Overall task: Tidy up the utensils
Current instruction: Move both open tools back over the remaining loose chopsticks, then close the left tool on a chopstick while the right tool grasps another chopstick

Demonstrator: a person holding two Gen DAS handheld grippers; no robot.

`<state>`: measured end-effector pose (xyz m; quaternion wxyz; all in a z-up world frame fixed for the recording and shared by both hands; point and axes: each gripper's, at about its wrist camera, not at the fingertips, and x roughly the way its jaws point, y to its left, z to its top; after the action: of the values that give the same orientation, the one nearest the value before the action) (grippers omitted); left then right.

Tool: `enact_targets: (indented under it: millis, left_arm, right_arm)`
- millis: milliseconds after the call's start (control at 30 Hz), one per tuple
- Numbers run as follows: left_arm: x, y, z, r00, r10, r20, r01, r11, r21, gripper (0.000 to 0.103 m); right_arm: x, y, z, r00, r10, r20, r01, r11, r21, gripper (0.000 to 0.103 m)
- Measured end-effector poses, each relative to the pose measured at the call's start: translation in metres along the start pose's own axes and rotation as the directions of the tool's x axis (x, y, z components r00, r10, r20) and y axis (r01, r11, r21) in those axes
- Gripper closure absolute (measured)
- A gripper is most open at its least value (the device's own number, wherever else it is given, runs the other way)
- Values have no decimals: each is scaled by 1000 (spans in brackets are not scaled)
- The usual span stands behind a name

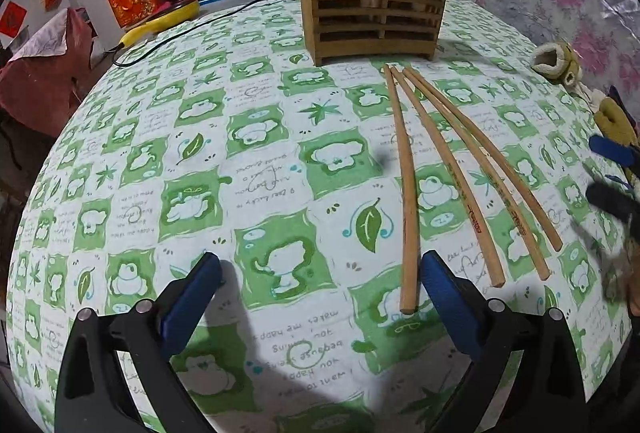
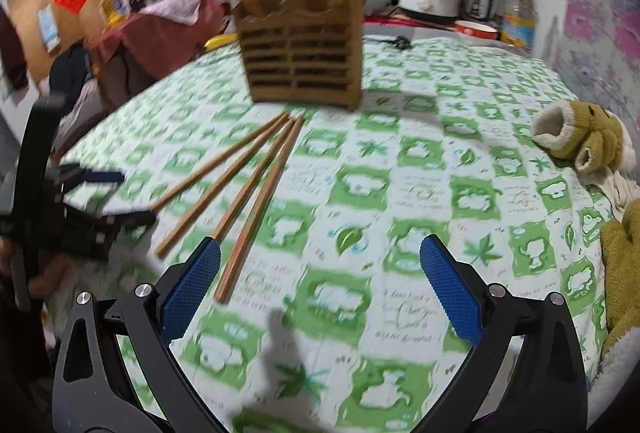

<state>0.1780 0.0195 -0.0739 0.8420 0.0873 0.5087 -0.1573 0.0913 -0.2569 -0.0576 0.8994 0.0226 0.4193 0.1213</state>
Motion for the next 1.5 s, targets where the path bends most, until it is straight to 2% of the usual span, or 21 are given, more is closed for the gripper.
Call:
enact_targets:
  millis: [133, 233, 400, 500, 567, 633, 700, 833, 967, 1100, 1200, 1267, 1367, 1500]
  left_arm:
    - [0, 0, -1, 1000, -1, 0, 1, 1000, -1, 5]
    - [0, 0, -1, 1000, 0, 0, 0, 1000, -1, 5]
    - [0, -1, -1, 1000, 0, 0, 0, 1000, -1, 5]
    - [0, -1, -1, 1000, 0, 0, 0, 1000, -1, 5]
    - [0, -1, -1, 1000, 1, 0, -1, 1000, 0, 5]
    - [0, -1, -2, 1000, 0, -1, 0, 1000, 1, 5]
    - [-3, -1, -5, 1000, 1, -2, -1, 1000, 7, 5]
    - [-11, -8, -13, 1000, 5, 14, -5, 999, 52, 5]
    - [-20, -26, -21, 998, 16, 56, -24, 989, 145, 5]
    - [-24, -33, -23, 997, 8, 74, -21, 984, 175, 6]
    - [-24, -30, -24, 998, -19, 65, 8, 987, 160, 18]
    - [-22, -27, -23, 998, -36, 57, 28, 990, 141, 36]
    - [-21, -24, -21, 996, -74, 53, 68, 992, 107, 57]
    - [-21, -31, -21, 996, -66, 64, 58, 990, 125, 70]
  right_arm:
    - [6, 20, -12, 998, -36, -57, 29, 992, -121, 7]
    - [3, 37, -14, 997, -67, -31, 59, 975, -213, 7]
    - [10, 49, -15, 995, -84, -59, 65, 961, -268, 7]
    - [16, 41, -13, 992, -88, -96, 63, 970, -234, 11]
    - [23, 27, -10, 987, -94, -134, 70, 983, -171, 14]
    - [24, 5, -7, 984, -102, -149, 90, 992, -87, 22]
    - [19, -22, -6, 984, -117, -135, 120, 993, 16, 38]
    - [7, -48, -11, 996, -7, -84, 19, 989, 150, 39]
    - [6, -32, -11, 997, -4, -73, 10, 997, 80, 39]
    - [2, -14, -13, 998, -43, -50, 43, 999, -8, 39]
    - [-1, -12, -13, 998, -56, -37, 55, 998, -25, 39]
    - [-2, -15, -13, 998, -55, -35, 54, 998, -19, 39]
    - [-2, -16, -14, 998, -54, -32, 53, 999, -11, 39]
    - [-1, -14, -13, 998, -53, -37, 52, 998, -25, 39]
